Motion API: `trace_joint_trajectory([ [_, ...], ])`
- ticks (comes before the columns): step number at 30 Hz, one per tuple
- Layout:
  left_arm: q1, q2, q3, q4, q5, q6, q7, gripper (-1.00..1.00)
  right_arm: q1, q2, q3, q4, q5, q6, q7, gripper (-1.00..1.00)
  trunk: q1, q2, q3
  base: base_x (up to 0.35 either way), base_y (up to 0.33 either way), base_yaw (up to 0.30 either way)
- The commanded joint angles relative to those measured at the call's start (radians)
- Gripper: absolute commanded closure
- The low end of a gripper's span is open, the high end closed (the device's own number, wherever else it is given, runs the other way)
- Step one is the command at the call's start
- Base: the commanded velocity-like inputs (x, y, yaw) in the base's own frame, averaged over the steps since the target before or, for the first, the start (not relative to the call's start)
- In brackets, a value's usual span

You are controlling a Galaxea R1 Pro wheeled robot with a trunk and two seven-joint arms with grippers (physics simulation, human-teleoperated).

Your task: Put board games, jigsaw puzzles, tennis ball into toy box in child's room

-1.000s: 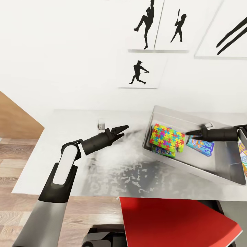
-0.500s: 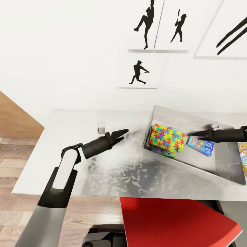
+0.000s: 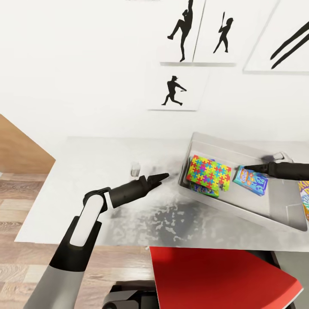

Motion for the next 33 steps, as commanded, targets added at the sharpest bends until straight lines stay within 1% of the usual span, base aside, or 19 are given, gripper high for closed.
trace_joint_trajectory([
  [1, 0.0, -0.001, -0.009, 0.0, -0.006, 0.003, -0.002, -1.0, 0.026, 0.001, -0.031, -0.047, -0.002, 0.017, 0.002, -1.0, 0.001, -0.002, -0.001, 0.0, 0.0, 0.0],
  [2, 0.0, -0.001, -0.017, 0.0, -0.004, 0.003, 0.003, -1.0, 0.051, 0.002, -0.06, -0.092, -0.003, 0.034, 0.0, -1.0, 0.001, -0.002, 0.0, 0.0, 0.0, 0.0],
  [3, 0.0, -0.001, -0.017, 0.0, -0.004, 0.003, 0.003, -1.0, 0.051, 0.002, -0.06, -0.092, -0.003, 0.034, 0.0, -1.0, 0.001, -0.002, 0.0, 0.0, 0.0, 0.0],
  [4, 0.0, -0.001, -0.023, 0.0, -0.002, 0.003, 0.009, -1.0, 0.073, 0.004, -0.086, -0.133, -0.004, 0.049, -0.002, -1.0, 0.001, -0.002, 0.001, 0.0, 0.0, 0.0],
  [5, 0.0, -0.001, -0.023, 0.0, -0.002, 0.003, 0.009, -1.0, 0.073, 0.004, -0.086, -0.133, -0.004, 0.049, -0.002, -1.0, 0.001, -0.002, 0.002, 0.0, 0.0, 0.0],
  [7, 0.0, -0.001, -0.029, 0.0, 0.001, 0.003, 0.018, -1.0, 0.111, 0.008, -0.124, -0.207, -0.006, 0.074, -0.004, -1.0, 0.001, -0.002, 0.003, 0.0, 0.0, 0.0],
  [8, 0.0, -0.001, -0.029, 0.0, 0.001, 0.003, 0.018, -1.0, 0.111, 0.008, -0.124, -0.207, -0.006, 0.074, -0.004, -1.0, 0.001, -0.002, 0.004, 0.0, 0.0, 0.0],
  [10, 0.0, 0.001, -0.032, -0.001, 0.002, 0.003, 0.023, -1.0, 0.14, 0.012, -0.15, -0.265, -0.007, 0.075, -0.006, -1.0, 0.001, -0.002, 0.007, 0.0, 0.0, 0.0],
  [11, 0.0, 0.001, -0.032, -0.001, 0.002, 0.003, 0.023, -1.0, 0.14, 0.012, -0.15, -0.265, -0.007, 0.075, -0.006, -1.0, 0.001, -0.002, 0.008, 0.0, 0.0, 0.0],
  [13, 0.001, 0.004, -0.034, -0.001, 0.004, 0.004, 0.026, -1.0, 0.168, 0.014, -0.168, -0.311, -0.009, 0.075, -0.007, -1.0, 0.001, -0.002, 0.01, 0.0, 0.0, 0.0],
  [16, 0.002, 0.005, -0.035, -0.001, 0.004, 0.004, 0.027, -1.0, 0.182, 0.014, -0.175, -0.331, -0.01, 0.075, -0.007, -1.0, 0.001, -0.002, 0.015, 0.0, 0.0, 0.0],
  [19, 0.003, 0.008, -0.035, -0.001, 0.004, 0.004, 0.03, -1.0, 0.216, 0.016, -0.189, -0.377, -0.012, 0.075, -0.007, -1.0, 0.001, -0.002, 0.019, 0.0, 0.0, 0.0],
  [21, 0.004, 0.009, -0.034, -0.001, 0.004, 0.004, 0.03, -1.0, 0.224, 0.017, -0.193, -0.388, -0.013, 0.075, -0.007, -1.0, 0.001, -0.002, 0.022, 0.0, 0.0, 0.0],
  [33, 0.007, 0.017, -0.027, -0.005, 0.006, 0.006, 0.026, -1.0, 0.249, 0.017, -0.212, -0.425, -0.014, 0.075, -0.007, -1.0, 0.001, -0.002, 0.041, 0.0, 0.0, 0.0],
])
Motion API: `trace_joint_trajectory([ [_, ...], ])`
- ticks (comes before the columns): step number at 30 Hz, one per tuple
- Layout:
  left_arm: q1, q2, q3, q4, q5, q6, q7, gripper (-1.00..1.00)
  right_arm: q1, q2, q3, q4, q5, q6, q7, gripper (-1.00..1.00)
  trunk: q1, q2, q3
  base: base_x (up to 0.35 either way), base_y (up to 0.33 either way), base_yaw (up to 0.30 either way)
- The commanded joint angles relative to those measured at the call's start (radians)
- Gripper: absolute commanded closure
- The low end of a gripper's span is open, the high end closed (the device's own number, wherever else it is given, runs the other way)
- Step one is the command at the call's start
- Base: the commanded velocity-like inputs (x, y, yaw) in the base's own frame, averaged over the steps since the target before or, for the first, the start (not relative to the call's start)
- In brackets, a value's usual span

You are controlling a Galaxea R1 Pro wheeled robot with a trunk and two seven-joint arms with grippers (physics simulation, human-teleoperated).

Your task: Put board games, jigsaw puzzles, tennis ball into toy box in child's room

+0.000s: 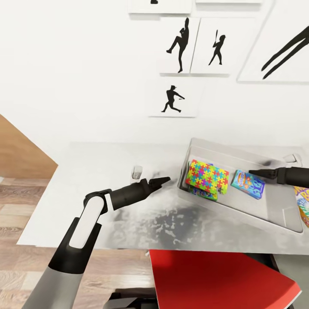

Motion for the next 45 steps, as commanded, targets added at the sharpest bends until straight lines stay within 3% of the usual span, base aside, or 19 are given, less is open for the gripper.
trace_joint_trajectory([
  [1, -0.001, 0.0, 0.001, 0.0, -0.008, 0.003, -0.007, -1.0, -0.001, 0.0, -0.001, 0.0, 0.003, 0.003, 0.005, -1.0, 0.001, -0.002, 0.0, 0.0, 0.0, 0.0],
  [23, 0.013, 0.01, 0.038, -0.018, -0.008, 0.007, -0.013, -1.0, 0.027, -0.009, -0.043, -0.011, 0.003, 0.003, 0.005, -1.0, 0.001, -0.002, 0.036, 0.0, 0.0, 0.0],
  [33, 0.021, 0.013, 0.053, -0.02, -0.008, 0.006, -0.015, -1.0, 0.081, -0.013, -0.121, -0.013, 0.005, 0.003, 0.007, -1.0, 0.001, -0.002, 0.053, 0.0, 0.0, 0.0],
  [43, 0.03, 0.018, 0.062, -0.021, -0.008, 0.006, -0.017, -1.0, 0.155, -0.012, -0.157, -0.015, 0.005, 0.003, 0.01, -1.0, 0.001, -0.002, 0.069, 0.0, 0.0, 0.0],
  [45, 0.032, 0.022, 0.066, -0.021, -0.008, 0.006, -0.017, -1.0, 0.171, -0.009, -0.186, -0.017, 0.005, 0.003, 0.009, -1.0, 0.001, -0.002, 0.072, 0.0, 0.0, 0.0],
])
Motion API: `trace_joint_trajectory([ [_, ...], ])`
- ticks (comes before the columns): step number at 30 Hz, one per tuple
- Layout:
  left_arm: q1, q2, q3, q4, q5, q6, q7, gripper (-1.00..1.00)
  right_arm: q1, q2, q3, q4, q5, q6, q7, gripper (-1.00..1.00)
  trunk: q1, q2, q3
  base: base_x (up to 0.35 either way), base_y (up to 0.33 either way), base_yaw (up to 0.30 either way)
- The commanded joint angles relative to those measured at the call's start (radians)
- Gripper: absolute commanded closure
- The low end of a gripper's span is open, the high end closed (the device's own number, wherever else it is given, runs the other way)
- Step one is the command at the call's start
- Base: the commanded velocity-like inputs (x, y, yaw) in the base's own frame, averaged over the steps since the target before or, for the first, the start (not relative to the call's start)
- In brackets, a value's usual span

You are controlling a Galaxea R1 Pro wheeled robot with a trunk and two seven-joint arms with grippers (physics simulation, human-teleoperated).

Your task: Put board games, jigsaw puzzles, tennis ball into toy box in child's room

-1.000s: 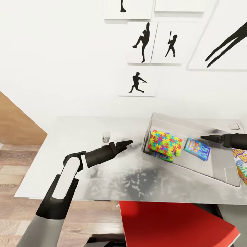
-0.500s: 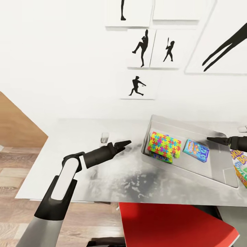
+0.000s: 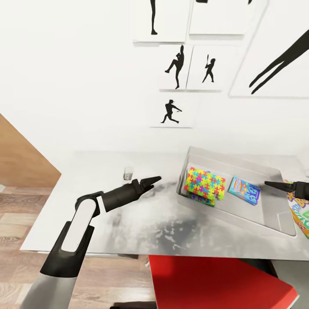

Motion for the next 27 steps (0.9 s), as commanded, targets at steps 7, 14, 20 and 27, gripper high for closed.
trace_joint_trajectory([
  [7, 0.002, 0.005, 0.007, 0.0, -0.007, 0.003, -0.009, -1.0, 0.018, 0.006, -0.049, -0.015, 0.005, 0.004, 0.003, -1.0, 0.001, -0.002, 0.01, 0.0, 0.0, 0.0],
  [14, 0.003, 0.008, 0.01, 0.0, -0.008, 0.001, -0.01, -1.0, 0.031, 0.019, -0.071, -0.029, 0.009, 0.004, 0.001, -1.0, 0.001, -0.002, 0.022, 0.0, 0.0, 0.0],
  [20, 0.01, 0.009, 0.011, 0.001, -0.008, -0.005, -0.007, -1.0, 0.036, 0.03, -0.078, -0.034, 0.02, 0.004, 0.0, -1.0, 0.001, -0.002, 0.032, 0.0, 0.0, 0.0],
  [27, 0.016, 0.009, 0.01, 0.001, -0.009, -0.008, -0.005, -1.0, 0.037, 0.032, -0.081, -0.036, 0.024, 0.004, -0.001, -1.0, 0.001, -0.002, 0.043, -0.001, 0.0, 0.0],
])
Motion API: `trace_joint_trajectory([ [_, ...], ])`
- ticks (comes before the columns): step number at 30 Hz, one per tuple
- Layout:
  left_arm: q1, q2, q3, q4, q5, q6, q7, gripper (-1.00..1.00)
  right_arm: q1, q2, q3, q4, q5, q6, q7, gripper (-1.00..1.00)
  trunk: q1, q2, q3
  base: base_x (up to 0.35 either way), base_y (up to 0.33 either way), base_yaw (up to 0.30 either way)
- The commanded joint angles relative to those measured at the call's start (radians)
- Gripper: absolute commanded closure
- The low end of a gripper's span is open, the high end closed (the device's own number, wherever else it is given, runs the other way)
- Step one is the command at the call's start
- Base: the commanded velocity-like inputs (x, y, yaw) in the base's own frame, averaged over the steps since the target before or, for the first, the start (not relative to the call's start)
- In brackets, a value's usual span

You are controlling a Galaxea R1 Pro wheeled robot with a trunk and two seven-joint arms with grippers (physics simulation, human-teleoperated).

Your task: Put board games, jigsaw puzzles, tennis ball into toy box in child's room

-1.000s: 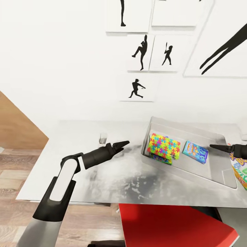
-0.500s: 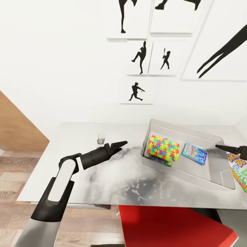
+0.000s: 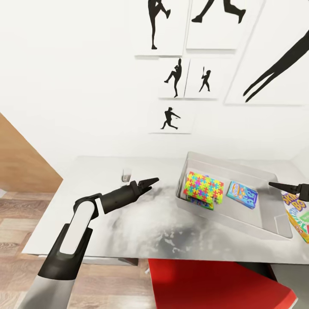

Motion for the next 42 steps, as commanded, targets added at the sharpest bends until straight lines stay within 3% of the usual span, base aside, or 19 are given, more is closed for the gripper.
trace_joint_trajectory([
  [1, 0.0, 0.0, 0.001, 0.0, -0.008, 0.003, -0.007, -1.0, -0.001, 0.0, -0.001, 0.0, 0.003, 0.003, 0.005, -1.0, 0.001, -0.002, 0.0, -0.019, 0.0, 0.0],
  [16, 0.002, 0.0, 0.001, -0.001, -0.014, 0.004, -0.01, -1.0, 0.0, 0.002, -0.002, -0.006, 0.005, 0.003, 0.004, -1.0, 0.001, -0.002, 0.025, -0.121, 0.0, 0.0],
  [42, 0.002, 0.0, 0.001, -0.001, -0.013, 0.004, -0.011, -1.0, -0.002, 0.002, -0.001, -0.007, 0.005, 0.003, -0.005, -1.0, 0.001, -0.002, 0.068, -0.013, 0.0, -0.037],
])
